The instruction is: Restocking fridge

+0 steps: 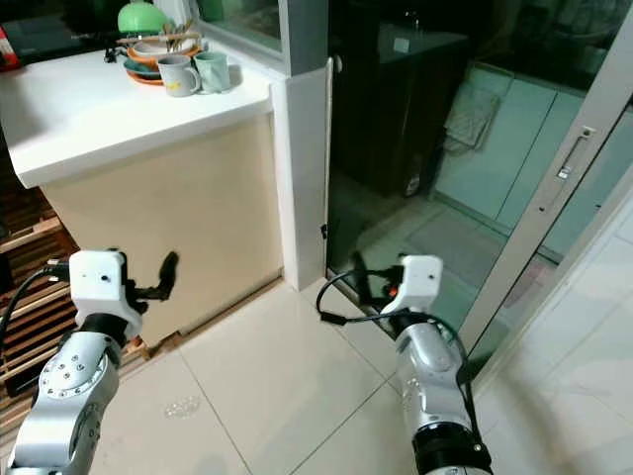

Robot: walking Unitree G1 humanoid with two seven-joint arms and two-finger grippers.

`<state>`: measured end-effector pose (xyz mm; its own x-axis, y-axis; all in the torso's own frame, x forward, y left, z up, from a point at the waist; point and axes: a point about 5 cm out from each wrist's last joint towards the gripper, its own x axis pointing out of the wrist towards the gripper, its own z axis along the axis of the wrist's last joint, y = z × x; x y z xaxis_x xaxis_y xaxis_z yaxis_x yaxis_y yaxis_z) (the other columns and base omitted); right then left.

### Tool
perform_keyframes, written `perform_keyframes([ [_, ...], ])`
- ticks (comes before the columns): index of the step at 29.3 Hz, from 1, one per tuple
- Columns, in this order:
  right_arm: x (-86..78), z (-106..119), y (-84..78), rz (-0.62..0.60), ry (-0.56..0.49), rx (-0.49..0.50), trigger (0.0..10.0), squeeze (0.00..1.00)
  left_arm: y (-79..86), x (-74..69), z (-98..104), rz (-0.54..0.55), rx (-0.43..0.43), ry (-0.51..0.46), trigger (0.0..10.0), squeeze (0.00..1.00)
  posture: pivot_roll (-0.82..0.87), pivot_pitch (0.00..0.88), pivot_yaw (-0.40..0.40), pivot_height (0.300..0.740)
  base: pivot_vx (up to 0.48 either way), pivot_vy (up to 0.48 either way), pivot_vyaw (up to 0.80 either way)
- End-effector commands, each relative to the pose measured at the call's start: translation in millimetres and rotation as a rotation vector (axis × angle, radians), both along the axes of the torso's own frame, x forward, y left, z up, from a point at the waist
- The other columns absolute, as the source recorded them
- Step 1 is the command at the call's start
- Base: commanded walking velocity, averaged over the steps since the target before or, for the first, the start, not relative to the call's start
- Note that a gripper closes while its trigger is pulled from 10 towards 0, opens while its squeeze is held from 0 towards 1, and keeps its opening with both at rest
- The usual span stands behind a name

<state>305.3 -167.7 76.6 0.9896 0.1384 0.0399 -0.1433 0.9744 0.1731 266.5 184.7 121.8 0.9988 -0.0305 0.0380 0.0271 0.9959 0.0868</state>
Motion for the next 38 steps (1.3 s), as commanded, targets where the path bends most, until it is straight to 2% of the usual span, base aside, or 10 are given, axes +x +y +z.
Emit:
perform_keyframes([
  [1, 0.8, 12, -5.6, -0.033, -0.058, 0.001, 10.0, 1.00, -6.0, -2.8, 9, -0.052, -0.025, -0.048, 10.0, 0.00, -0.07, 0.000, 0.043, 0.740, 0.000, 0.000, 0.00],
  [3, 2.3, 19, -6.7, -0.038, -0.086, -0.015, 10.0, 1.00, -6.8, -4.4, 11, -0.052, -0.054, -0.058, 10.0, 0.00, -0.07, 0.000, 0.041, 0.740, 0.000, 0.000, 0.00],
  [6, 7.0, 28, -0.6, 0.011, -0.109, -0.058, 10.0, 1.00, -4.9, 1.6, 8, -0.002, -0.104, -0.030, 10.0, 0.00, -0.07, 0.000, 0.037, 0.740, 0.000, 0.000, 0.00],
  [11, 11.3, 25, 15.9, 0.127, -0.072, -0.222, 10.0, 1.00, -1.3, 4.2, 5, 0.025, -0.152, -0.019, 10.0, 0.00, -0.08, 0.000, 0.037, 0.740, 0.000, 0.150, 0.00],
  [12, 12.5, 24, 15.0, 0.112, -0.062, -0.223, 10.0, 0.00, -0.5, 4.4, 4, 0.038, -0.138, -0.017, 10.0, 0.00, -0.08, 0.000, 0.034, 0.740, 0.000, 0.480, 0.00],
  [20, 14.2, 24, 12.3, 0.091, -0.045, -0.168, 10.0, 0.00, 0.6, 5.5, 1, 0.063, -0.118, 0.001, 10.0, 0.00, -0.08, 0.000, 0.037, 0.740, 0.000, 0.480, 0.00],
  [28, 15.9, 22, 19.2, 0.135, -0.032, -0.158, 10.0, 0.00, 5.7, 6.3, -3, 0.105, -0.100, 0.029, 10.0, 0.00, -0.07, 0.000, 0.034, 0.740, 0.000, 0.474, 0.72],
  [32, 16.0, 21, 21.7, 0.153, -0.029, -0.140, 10.0, 0.00, 3.1, 8.2, -5, 0.108, -0.074, 0.051, 10.0, 0.00, -0.07, 0.000, 0.032, 0.740, 0.000, 0.000, 0.67],
  [38, 15.9, 19, 24.9, 0.170, -0.020, -0.138, 10.0, 0.00, 0.9, 10.9, -5, 0.083, -0.078, 0.055, 10.0, 0.00, -0.07, 0.000, 0.035, 0.740, 0.000, 0.000, 0.65],
])
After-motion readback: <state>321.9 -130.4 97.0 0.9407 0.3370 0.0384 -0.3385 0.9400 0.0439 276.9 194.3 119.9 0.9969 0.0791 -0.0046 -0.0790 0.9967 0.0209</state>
